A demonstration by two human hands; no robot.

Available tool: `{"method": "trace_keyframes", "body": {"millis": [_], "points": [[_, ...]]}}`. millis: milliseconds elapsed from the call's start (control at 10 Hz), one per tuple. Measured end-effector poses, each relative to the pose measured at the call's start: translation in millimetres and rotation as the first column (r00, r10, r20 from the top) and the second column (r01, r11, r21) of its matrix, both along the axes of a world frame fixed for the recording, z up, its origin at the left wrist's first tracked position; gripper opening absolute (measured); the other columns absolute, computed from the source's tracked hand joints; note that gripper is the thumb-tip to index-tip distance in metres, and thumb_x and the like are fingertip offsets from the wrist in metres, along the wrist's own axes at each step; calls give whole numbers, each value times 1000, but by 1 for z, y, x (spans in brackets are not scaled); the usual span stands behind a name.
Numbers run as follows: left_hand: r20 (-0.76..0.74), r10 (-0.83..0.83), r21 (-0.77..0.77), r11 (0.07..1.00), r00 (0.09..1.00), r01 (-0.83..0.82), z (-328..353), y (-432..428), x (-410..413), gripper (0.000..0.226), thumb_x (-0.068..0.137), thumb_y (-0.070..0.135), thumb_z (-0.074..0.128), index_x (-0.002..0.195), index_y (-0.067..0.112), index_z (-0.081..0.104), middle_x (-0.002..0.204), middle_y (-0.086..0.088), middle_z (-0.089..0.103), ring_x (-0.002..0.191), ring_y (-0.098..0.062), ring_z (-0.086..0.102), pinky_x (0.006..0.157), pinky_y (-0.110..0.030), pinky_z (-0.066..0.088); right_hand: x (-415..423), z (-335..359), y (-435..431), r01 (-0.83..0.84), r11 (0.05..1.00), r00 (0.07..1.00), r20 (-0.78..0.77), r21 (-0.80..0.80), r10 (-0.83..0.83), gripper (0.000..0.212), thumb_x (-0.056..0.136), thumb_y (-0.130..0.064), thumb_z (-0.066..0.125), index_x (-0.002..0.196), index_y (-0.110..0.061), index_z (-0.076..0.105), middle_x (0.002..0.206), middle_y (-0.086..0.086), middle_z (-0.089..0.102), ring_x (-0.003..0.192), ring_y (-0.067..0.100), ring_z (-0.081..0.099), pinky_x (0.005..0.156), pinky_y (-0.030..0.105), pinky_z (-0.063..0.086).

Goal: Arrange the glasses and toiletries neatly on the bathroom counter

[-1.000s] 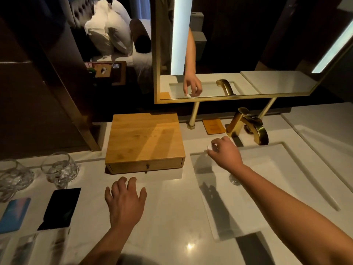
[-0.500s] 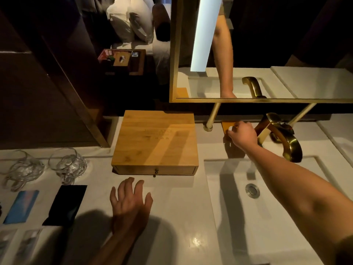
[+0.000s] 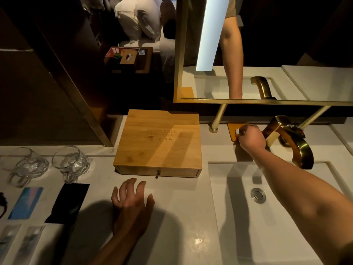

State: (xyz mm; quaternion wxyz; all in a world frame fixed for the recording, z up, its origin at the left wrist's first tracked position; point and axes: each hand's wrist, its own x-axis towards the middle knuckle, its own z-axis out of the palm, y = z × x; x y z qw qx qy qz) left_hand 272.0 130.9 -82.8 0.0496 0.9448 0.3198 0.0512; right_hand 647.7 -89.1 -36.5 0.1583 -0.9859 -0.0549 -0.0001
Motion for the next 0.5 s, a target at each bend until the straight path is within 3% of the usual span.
{"method": "trace_keyframes", "body": {"millis": [300, 500], "points": [[2, 13, -24, 1000, 1000, -13, 4, -1, -1, 46, 85, 44, 48, 125, 24, 58, 133, -10, 57, 124, -29, 49, 110, -54, 30, -9, 0, -5, 0, 999, 1000, 5, 47, 0, 35, 91, -32, 65, 123, -16, 63, 129, 16, 54, 100, 37, 62, 78, 43, 55], [12, 9, 10, 1000, 1000, -9, 5, -3, -2, 46, 85, 45, 47, 126, 24, 57, 133, -8, 55, 125, -27, 48, 111, -52, 31, -44, 14, -4, -36, 956, 997, 79, 290, 14, 36, 93, -28, 63, 125, -14, 61, 126, 13, 57, 93, 29, 64, 76, 37, 53]]}}
